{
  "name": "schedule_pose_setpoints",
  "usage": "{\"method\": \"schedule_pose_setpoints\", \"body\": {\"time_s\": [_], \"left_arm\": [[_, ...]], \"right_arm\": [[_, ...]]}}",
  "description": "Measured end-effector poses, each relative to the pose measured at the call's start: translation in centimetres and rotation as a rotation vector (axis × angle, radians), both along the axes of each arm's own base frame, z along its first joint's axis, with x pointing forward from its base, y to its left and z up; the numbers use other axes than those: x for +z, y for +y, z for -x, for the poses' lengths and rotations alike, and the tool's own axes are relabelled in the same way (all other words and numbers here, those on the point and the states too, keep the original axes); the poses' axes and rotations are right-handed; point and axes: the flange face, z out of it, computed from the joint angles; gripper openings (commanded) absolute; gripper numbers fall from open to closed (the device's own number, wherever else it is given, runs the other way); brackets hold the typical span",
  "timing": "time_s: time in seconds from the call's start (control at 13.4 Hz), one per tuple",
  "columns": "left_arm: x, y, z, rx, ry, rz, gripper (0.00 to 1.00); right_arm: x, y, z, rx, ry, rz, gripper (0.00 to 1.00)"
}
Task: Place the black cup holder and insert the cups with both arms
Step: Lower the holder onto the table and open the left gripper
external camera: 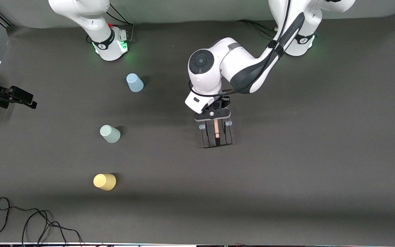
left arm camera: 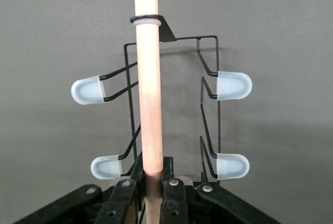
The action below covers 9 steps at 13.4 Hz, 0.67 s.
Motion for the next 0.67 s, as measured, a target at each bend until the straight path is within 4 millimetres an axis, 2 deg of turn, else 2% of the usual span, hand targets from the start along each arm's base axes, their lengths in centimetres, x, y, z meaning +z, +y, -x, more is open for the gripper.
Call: {"method": "schedule_pose_setpoints", "body": {"time_s": [0.22,0.37,0.67], "left_arm": [[-0.2,-0.3,-0.1,0.016,-0.011,0.015,0.0],[-0.7,-1.4,0.4,0.016,-0.023,0.039,0.0],[-2.9,-3.0,0.6,0.008,-0.034,0.081,0.0]], "right_arm": [[0.0,0.0,0.0,0.0,0.0,0.0,1.0],[0.0,0.0,0.0,0.0,0.0,0.0,1.0],[0.0,0.0,0.0,0.0,0.0,0.0,1.0]]}}
